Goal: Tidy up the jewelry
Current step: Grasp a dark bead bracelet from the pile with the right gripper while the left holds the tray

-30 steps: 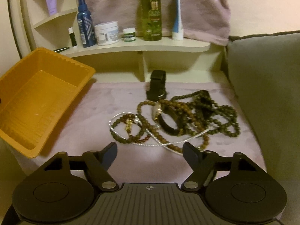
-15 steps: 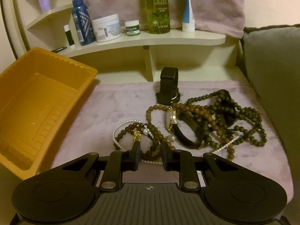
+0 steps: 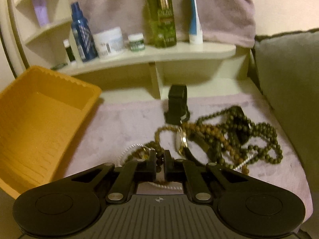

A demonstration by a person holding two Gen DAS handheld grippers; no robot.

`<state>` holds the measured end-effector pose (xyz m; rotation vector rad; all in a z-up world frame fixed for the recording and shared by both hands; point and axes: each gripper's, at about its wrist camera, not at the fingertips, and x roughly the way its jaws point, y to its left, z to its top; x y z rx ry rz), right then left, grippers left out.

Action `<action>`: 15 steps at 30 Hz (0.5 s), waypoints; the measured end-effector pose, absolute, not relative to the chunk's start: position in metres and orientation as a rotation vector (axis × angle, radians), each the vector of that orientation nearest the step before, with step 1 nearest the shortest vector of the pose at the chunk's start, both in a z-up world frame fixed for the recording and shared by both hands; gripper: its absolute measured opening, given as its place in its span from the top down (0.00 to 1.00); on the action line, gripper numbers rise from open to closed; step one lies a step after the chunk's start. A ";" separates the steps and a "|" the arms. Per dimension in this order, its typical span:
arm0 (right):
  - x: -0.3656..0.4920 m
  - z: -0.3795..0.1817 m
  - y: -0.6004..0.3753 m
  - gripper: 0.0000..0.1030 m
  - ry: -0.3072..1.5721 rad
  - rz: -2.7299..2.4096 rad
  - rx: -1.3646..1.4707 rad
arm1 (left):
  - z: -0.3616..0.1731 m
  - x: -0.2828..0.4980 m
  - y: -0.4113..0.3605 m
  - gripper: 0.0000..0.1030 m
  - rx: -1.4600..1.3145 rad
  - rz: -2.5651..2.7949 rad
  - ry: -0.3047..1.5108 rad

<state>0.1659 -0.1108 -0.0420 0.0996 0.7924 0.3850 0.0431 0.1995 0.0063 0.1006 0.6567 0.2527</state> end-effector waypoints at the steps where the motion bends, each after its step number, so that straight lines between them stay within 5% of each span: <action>1: 0.166 -0.038 -0.110 0.93 0.784 0.393 0.104 | 0.006 0.043 0.199 0.97 0.100 0.253 0.657; 15: 0.165 0.003 -0.088 0.93 0.669 0.489 0.134 | 0.007 0.043 0.201 0.97 0.100 0.247 0.648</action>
